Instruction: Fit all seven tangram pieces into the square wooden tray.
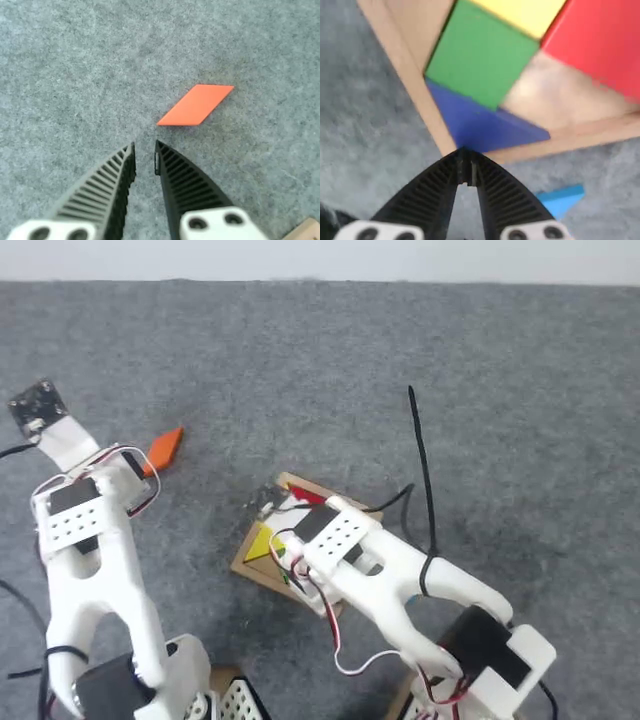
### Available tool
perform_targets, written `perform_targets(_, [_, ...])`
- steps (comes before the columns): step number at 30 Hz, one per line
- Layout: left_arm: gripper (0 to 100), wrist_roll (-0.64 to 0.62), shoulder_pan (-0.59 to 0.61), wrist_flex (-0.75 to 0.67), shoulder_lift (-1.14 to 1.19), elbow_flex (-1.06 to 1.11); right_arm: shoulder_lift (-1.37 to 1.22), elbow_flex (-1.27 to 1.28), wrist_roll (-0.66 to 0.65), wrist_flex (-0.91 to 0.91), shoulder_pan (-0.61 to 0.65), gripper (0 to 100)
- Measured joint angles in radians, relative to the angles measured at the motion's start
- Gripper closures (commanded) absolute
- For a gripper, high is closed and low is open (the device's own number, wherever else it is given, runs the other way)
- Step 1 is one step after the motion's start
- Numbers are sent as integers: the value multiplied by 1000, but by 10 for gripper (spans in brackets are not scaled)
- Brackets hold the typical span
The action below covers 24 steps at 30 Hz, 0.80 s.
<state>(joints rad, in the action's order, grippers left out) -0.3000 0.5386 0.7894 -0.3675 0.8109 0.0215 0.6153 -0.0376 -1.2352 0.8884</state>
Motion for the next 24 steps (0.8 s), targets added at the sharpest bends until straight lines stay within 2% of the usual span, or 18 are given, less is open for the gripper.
perform_targets(5, [941, -3, 0, 0, 0, 0, -2, -58, -123, -112, -97, 974])
perform_targets(10, [941, -3, 0, 0, 0, 0, -2, -199, -141, -216, -146, 975])
perform_targets(13, [941, -3, 0, 0, 0, 0, -5, -242, -115, -219, -141, 976])
perform_targets(18, [941, -3, 0, 0, 6, 0, -8, -244, -28, -107, -149, 976])
perform_targets(24, [941, -3, 0, 0, 6, 0, 15, -242, -17, -129, -287, 974])
